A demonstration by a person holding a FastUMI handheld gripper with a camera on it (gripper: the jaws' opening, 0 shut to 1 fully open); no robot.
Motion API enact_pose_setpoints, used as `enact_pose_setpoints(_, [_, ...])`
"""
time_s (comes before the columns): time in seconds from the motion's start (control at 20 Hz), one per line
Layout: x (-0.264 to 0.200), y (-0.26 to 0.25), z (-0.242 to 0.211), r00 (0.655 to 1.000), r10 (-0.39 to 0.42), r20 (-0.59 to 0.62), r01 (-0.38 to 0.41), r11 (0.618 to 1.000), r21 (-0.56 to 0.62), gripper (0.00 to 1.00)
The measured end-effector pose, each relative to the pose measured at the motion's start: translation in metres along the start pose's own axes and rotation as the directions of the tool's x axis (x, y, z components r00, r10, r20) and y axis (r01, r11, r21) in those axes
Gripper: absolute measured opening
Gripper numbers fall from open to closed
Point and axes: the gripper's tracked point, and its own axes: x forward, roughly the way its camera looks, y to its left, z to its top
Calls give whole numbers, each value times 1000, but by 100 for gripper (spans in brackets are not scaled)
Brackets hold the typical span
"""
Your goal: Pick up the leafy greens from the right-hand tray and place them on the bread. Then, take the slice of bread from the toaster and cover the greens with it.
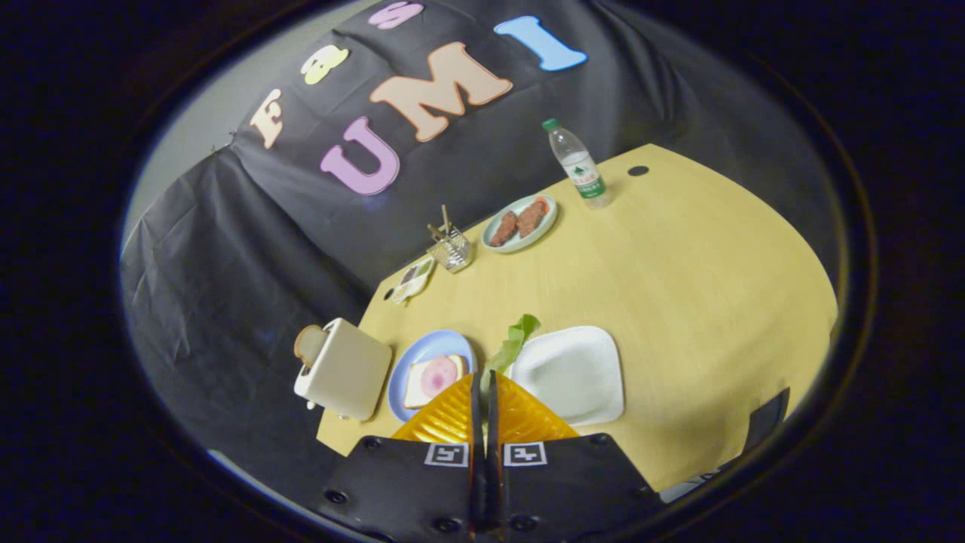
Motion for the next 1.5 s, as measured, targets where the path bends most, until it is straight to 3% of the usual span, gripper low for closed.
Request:
enact_pose_setpoints(0.3, [16, 80, -10, 993, 118, -6, -118, 992, -40, 3])
enact_pose_setpoints(0.5, [44, 139, -31, 973, 228, -37, -228, 974, 1, 3])
enact_pose_setpoints(0.75, [94, 169, -51, 960, 268, -75, -265, 963, 51, 3])
enact_pose_setpoints(1.05, [144, 147, -77, 968, 209, -141, -201, 977, 64, 3])
enact_pose_setpoints(1.35, [161, 83, -85, 986, 27, -163, -30, 999, -16, 3])
enact_pose_setpoints(1.5, [165, 70, -95, 981, -25, -190, 13, 998, -68, 3])
